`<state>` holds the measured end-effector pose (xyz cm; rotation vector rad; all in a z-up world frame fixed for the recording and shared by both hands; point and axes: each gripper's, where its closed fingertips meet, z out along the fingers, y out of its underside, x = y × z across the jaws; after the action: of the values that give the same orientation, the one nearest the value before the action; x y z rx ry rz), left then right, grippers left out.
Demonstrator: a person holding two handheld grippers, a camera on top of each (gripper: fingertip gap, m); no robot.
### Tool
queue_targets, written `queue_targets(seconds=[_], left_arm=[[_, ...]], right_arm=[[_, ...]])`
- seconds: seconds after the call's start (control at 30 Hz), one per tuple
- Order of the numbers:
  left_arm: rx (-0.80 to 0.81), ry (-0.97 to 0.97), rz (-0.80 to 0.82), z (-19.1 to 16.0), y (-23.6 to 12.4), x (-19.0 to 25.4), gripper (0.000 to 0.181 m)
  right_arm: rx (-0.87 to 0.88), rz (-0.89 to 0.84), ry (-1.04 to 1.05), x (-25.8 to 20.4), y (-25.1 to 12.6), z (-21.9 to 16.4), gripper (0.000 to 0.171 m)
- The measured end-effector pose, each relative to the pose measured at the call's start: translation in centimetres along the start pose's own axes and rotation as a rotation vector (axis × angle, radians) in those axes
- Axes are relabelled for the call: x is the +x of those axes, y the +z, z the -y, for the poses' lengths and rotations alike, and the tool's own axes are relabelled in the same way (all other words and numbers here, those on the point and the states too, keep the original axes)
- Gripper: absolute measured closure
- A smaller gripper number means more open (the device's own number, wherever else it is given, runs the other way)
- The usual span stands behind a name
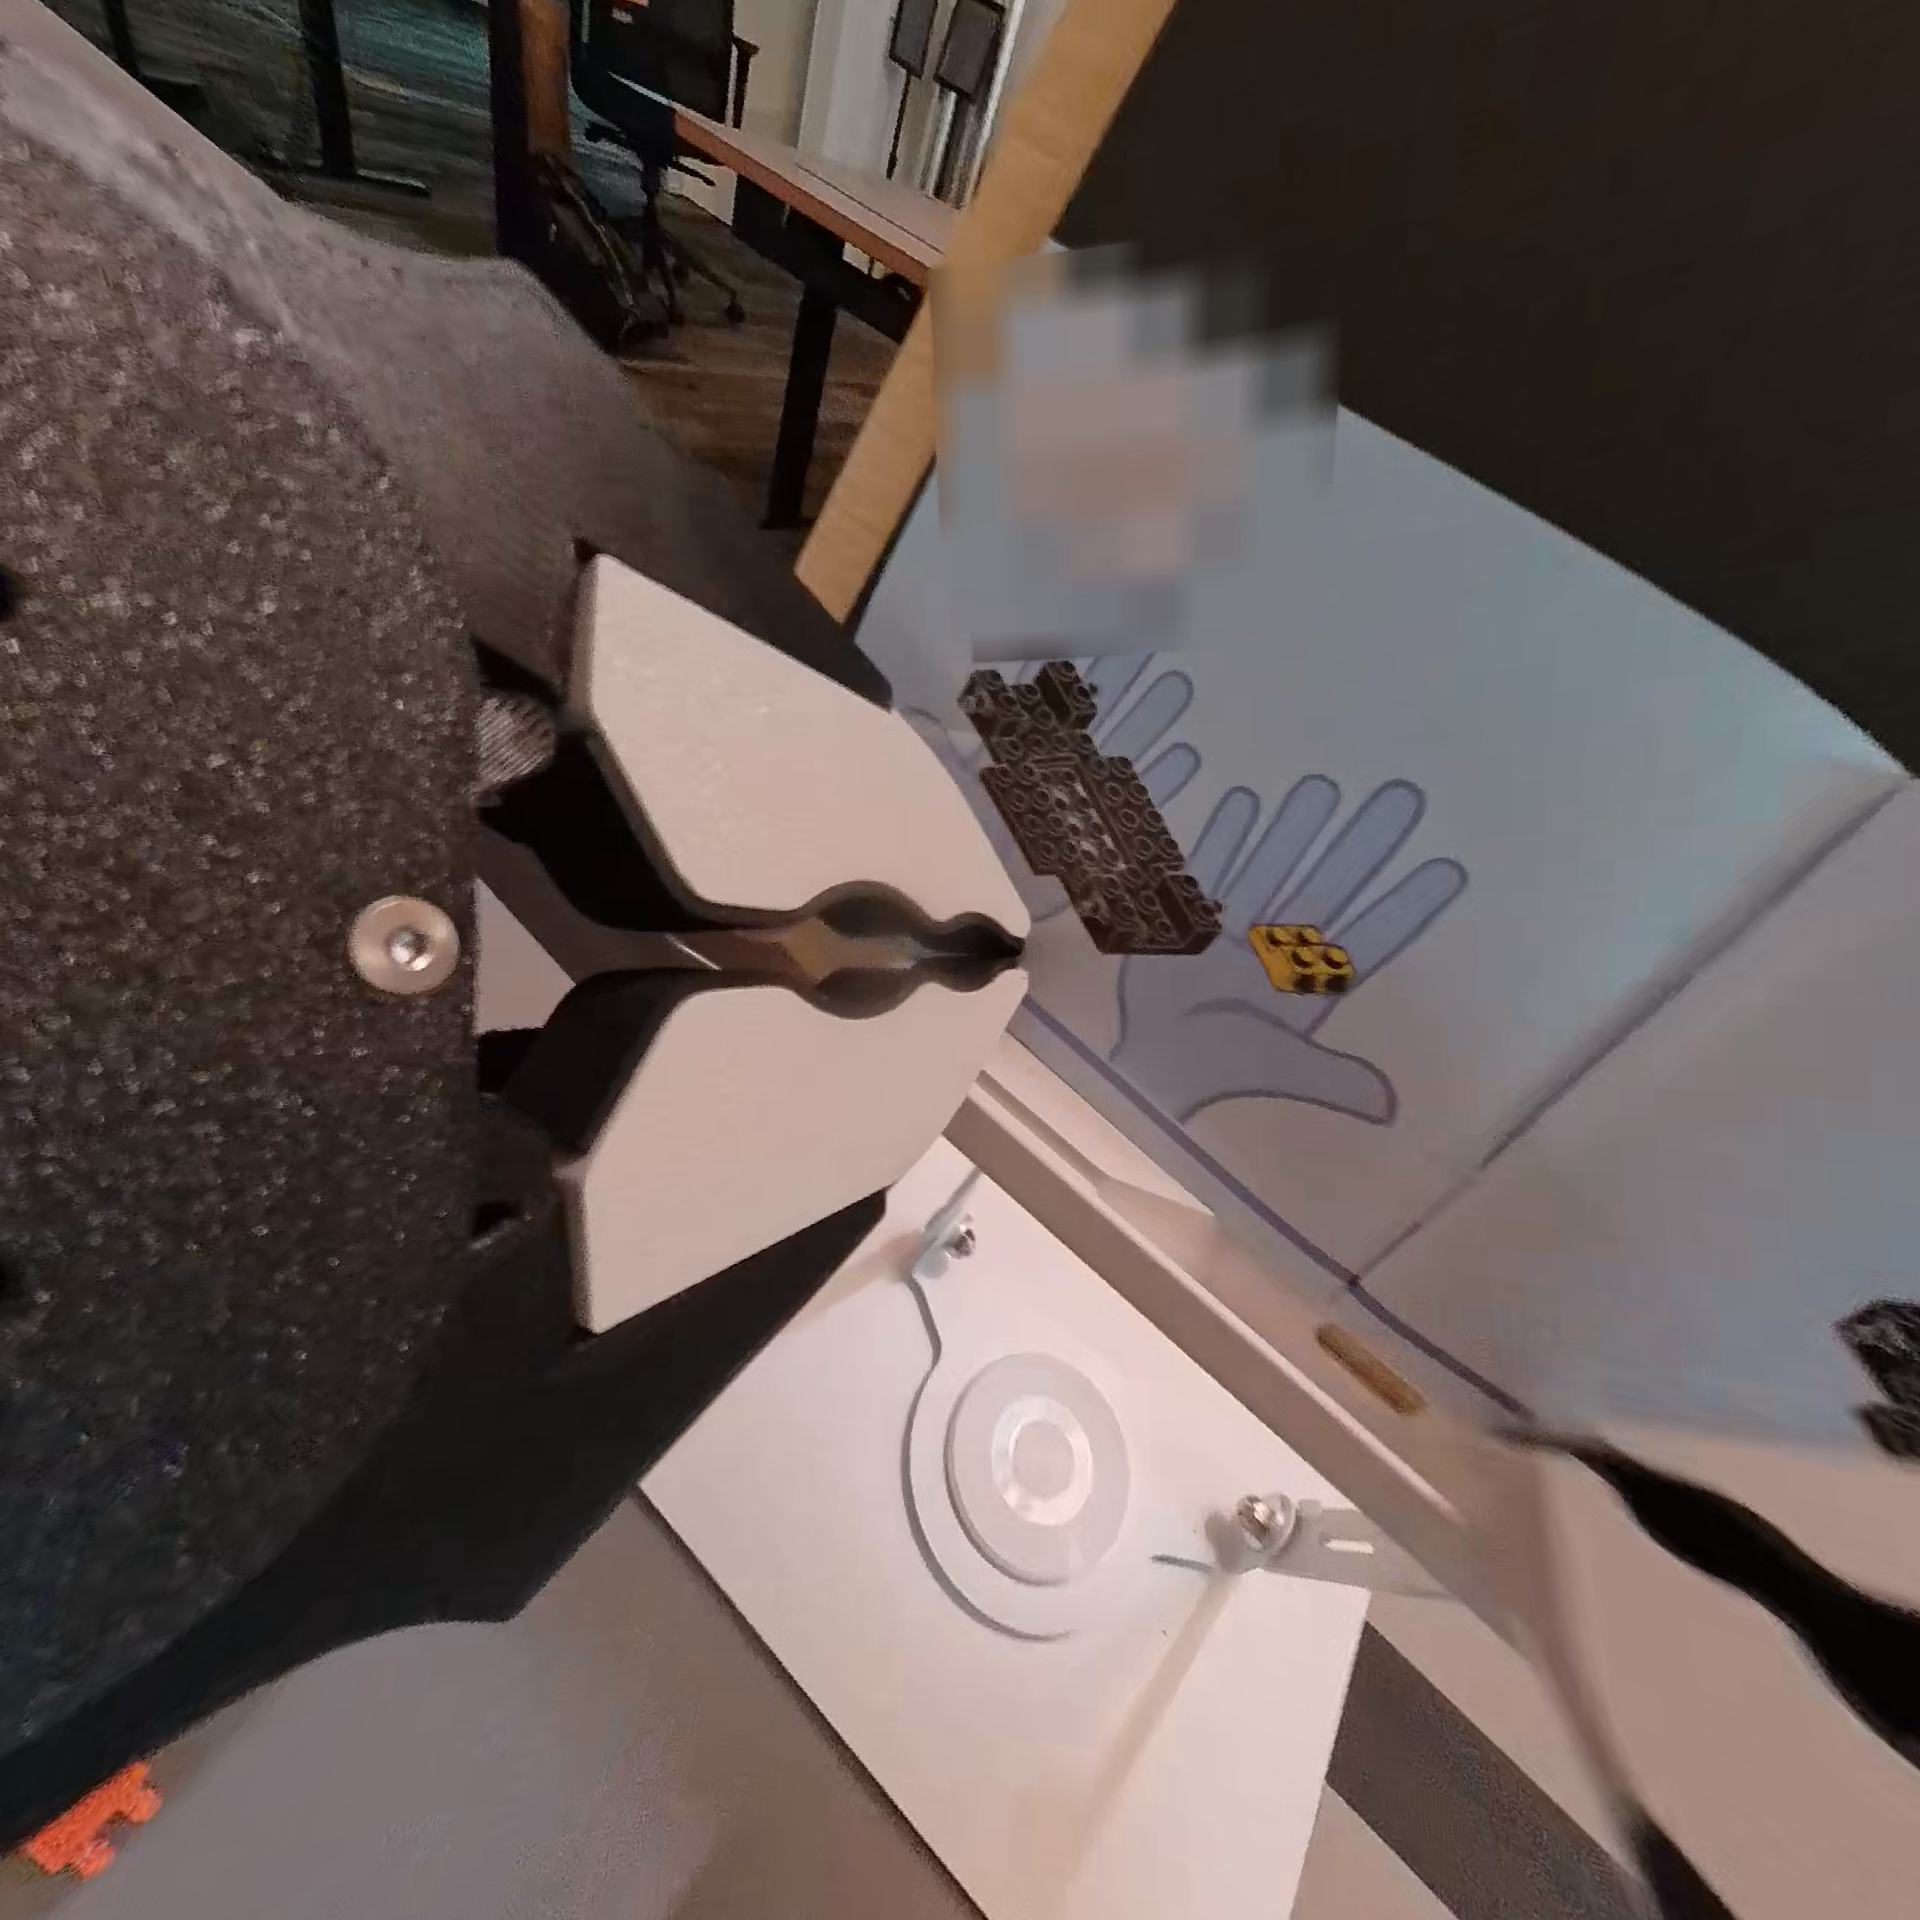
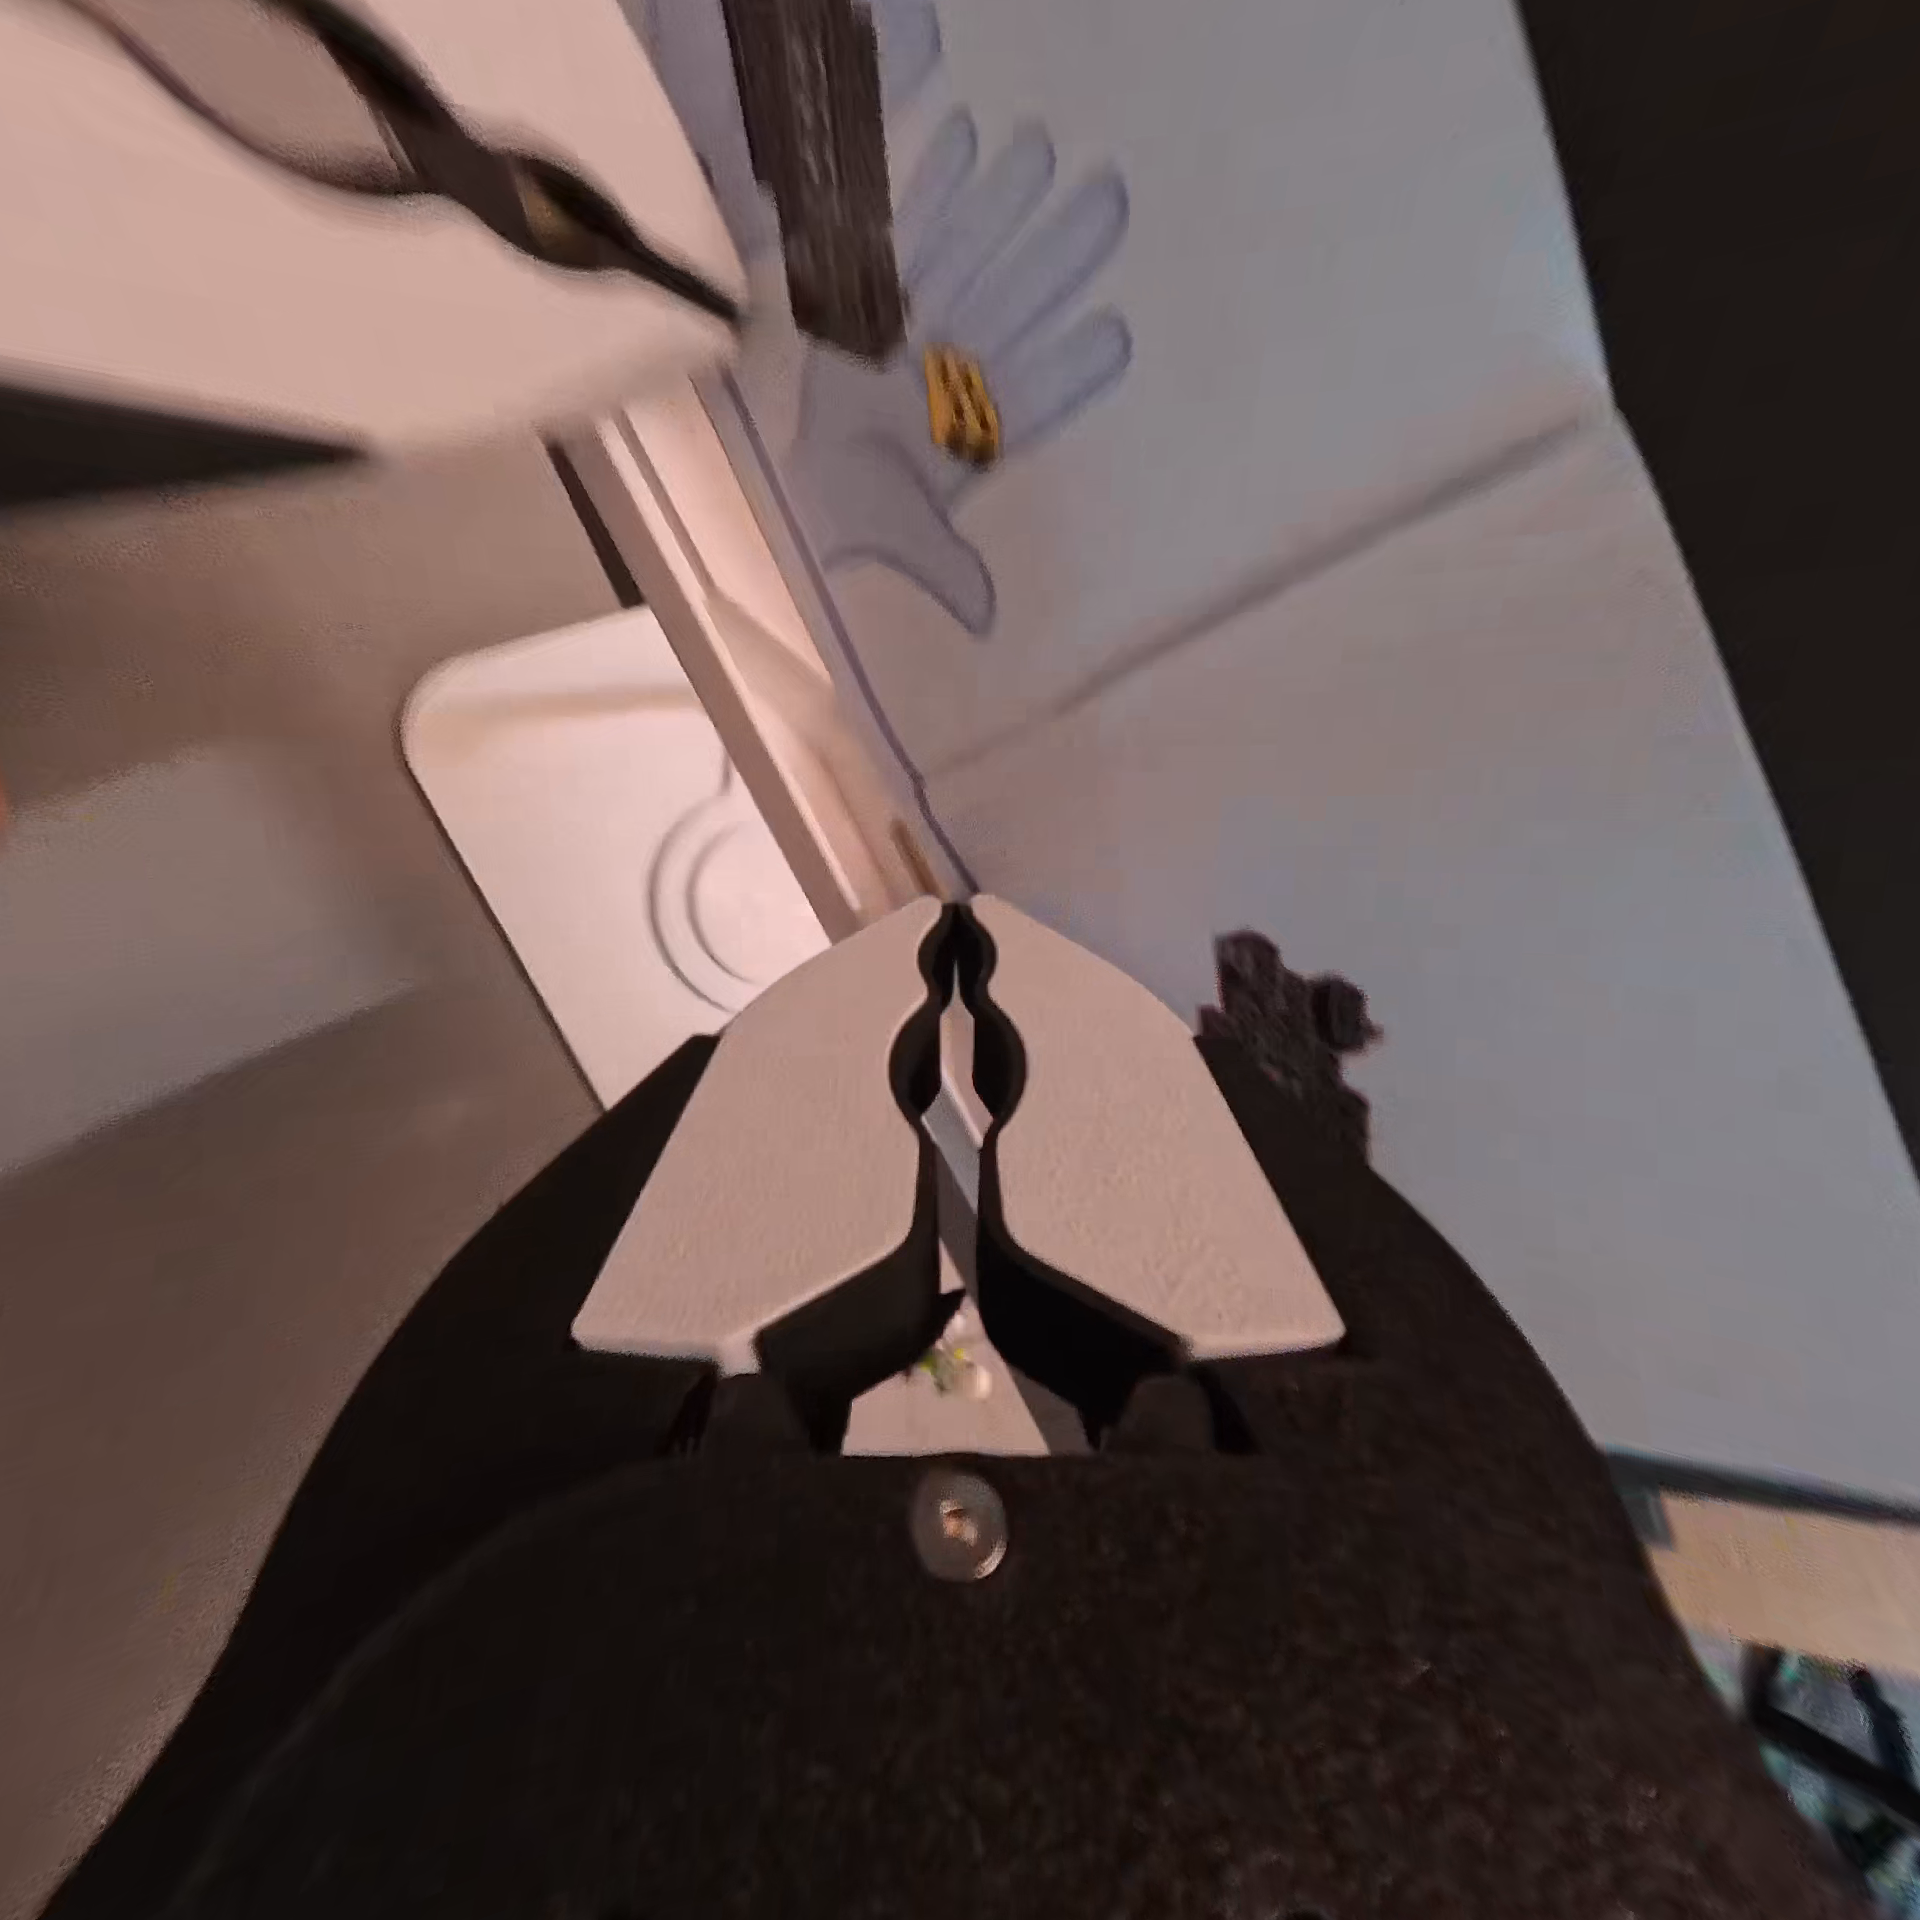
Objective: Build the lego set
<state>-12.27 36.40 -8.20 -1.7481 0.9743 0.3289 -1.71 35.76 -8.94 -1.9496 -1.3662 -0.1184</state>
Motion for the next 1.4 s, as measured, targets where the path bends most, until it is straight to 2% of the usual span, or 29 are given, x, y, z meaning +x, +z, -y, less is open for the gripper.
queue_targets(seconds=[0.13,0.23,0.4,0.53,0.7,0.87,1.03,1.17,1.27,1.4], left_arm=[[-0.011,-0.019,-0.005,-0.7,-0.2,-0.7,0.181],[-0.022,-0.024,-0.005,-1.1,-0.3,-0.9,0.181],[-0.011,-0.030,-0.004,-0.9,-0.9,-0.8,0.181],[0.051,-0.071,-0.022,-0.5,-3.0,-0.8,0.181],[0.104,-0.155,-0.026,-1.0,-5.2,-0.7,0.181],[0.138,-0.243,-0.013,-1.8,-6.1,-0.2,0.181],[0.163,-0.292,-0.025,-1.5,-6.6,0.7,0.181],[0.177,-0.336,-0.058,-1.6,-6.2,1.3,0.181],[0.189,-0.330,-0.067,-1.6,-5.6,1.6,0.181],[0.188,-0.310,-0.035,-1.3,-3.5,0.4,0.181]], right_arm=[[-0.066,-0.002,0.039,2.9,-1.9,-4.8,0.171],[-0.014,0.021,0.102,3.9,-2.7,-7.2,0.171],[0.061,-0.024,0.124,3.5,-3.0,-7.3,0.171],[0.109,0.003,0.186,2.7,-4.4,-6.9,0.171],[0.239,0.025,0.197,0.9,-6.3,-4.7,0.171],[0.361,-0.001,0.148,-0.8,-5.7,-0.3,0.170],[0.343,0.028,0.105,-2.5,-2.4,4.1,0.171],[0.242,-0.062,0.090,-1.6,1.3,5.9,0.171],[0.208,-0.037,0.187,-1.4,1.6,6.3,0.171],[0.202,-0.044,0.181,-1.6,1.5,6.1,0.171]])
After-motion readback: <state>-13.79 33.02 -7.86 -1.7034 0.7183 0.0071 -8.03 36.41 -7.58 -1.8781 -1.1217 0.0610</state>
